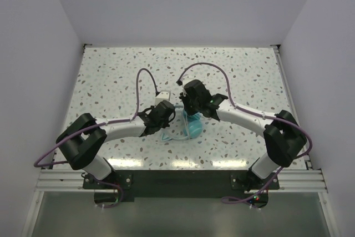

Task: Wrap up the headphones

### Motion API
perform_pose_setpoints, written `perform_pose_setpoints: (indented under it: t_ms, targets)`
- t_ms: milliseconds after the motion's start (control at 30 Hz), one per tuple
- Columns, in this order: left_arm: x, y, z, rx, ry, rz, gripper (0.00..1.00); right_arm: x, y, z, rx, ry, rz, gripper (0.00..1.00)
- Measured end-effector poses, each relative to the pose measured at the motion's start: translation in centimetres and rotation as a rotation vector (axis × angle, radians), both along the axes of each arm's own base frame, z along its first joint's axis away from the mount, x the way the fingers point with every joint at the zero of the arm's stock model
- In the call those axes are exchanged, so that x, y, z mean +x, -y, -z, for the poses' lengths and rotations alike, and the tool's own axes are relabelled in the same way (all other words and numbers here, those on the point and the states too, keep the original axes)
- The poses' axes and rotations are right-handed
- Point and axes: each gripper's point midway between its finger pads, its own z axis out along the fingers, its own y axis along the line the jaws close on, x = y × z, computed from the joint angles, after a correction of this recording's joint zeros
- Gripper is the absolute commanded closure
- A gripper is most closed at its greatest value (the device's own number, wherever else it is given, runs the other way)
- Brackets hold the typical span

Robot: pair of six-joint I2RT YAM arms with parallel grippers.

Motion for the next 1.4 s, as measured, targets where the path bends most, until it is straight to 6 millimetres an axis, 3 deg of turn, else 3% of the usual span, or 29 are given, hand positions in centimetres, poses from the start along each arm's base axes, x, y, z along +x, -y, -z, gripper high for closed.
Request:
perform_pose_setpoints:
  t_ms: [933, 1400]
  targets:
    - [-0.1, 0.4, 0.0, 0.005, -0.001, 0.048, 1.0, 2.2, 0.5, 1.9, -0.08, 0.0, -0.01, 0.98]
    - [-0.1, 0.4, 0.0, 0.007, -0.003, 0.048, 1.0, 3.0, 0.5, 2.1, -0.093, 0.009, 0.009, 0.84]
